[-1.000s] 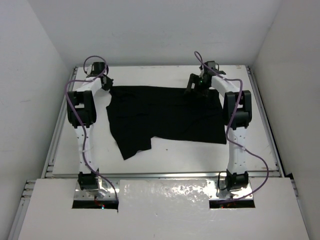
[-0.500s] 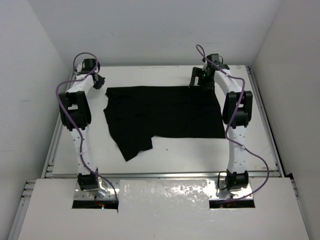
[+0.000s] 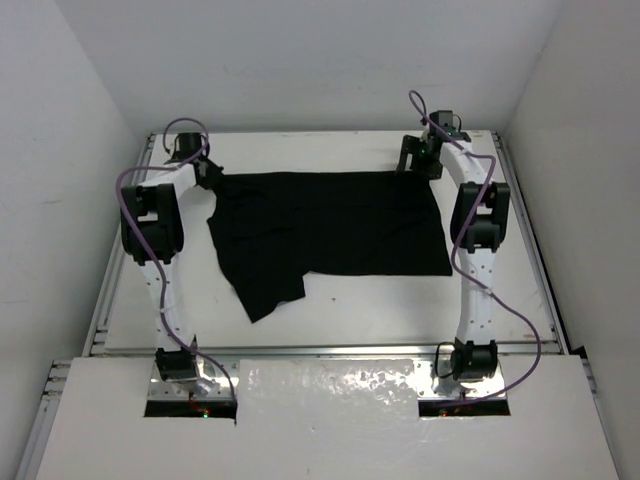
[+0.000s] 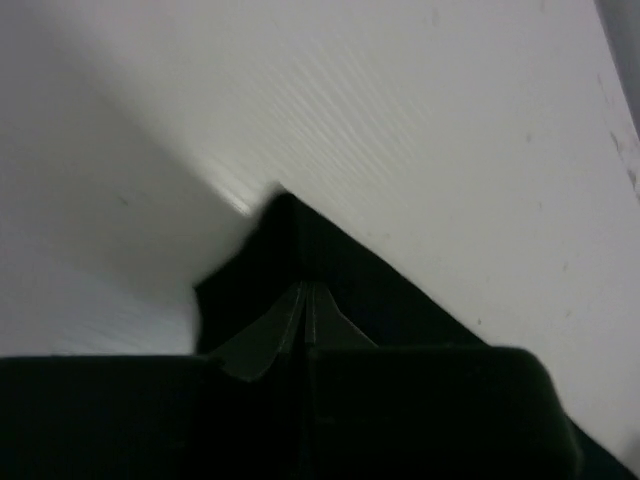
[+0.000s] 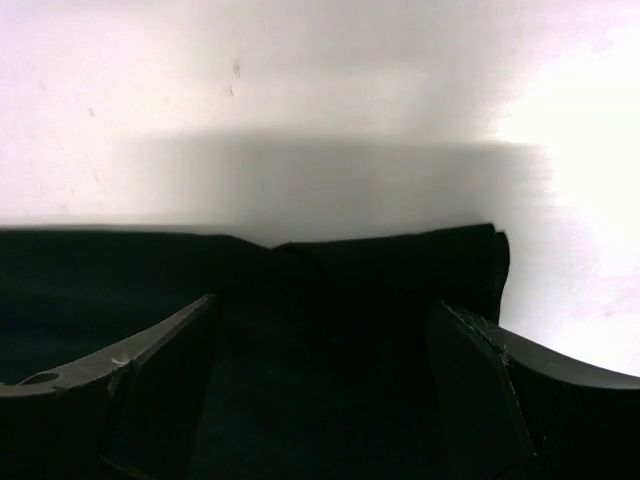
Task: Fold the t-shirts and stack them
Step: Fold the flattened tshirt in 1/3 of the way
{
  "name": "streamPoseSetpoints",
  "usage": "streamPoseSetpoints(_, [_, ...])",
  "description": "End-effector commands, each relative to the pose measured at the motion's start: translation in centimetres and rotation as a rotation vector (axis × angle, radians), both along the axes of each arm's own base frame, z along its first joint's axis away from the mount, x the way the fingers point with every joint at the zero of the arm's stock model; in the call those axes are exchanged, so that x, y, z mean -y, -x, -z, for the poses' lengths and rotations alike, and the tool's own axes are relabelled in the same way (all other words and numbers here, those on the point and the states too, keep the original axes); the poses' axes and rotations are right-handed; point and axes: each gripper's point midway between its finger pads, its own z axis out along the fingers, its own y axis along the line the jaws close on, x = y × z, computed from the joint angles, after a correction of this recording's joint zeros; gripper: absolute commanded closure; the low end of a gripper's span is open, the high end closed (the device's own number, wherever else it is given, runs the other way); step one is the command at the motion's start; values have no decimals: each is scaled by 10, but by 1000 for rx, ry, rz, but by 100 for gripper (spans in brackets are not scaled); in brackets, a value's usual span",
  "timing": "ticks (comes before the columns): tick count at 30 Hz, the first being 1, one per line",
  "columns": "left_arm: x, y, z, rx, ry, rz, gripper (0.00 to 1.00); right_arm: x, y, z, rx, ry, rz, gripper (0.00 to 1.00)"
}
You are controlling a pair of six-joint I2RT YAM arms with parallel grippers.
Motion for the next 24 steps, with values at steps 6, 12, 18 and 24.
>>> streamPoseSetpoints(6, [36,-15,-38,165,22,12,100,-3,0,23,-39,14,-14,20])
streamPoseSetpoints(12, [15,-3,20,-46,4,-91,100,39,6,19,-95,-28,113,18])
streamPoseSetpoints(18, [4,-8,33,-71,-2,-104,100,47,5,13,-80,-37,120,18])
streamPoseSetpoints(24, [14,-23,-26,89,15,-32,100,-18,-25,-50,98,-237,-38,10])
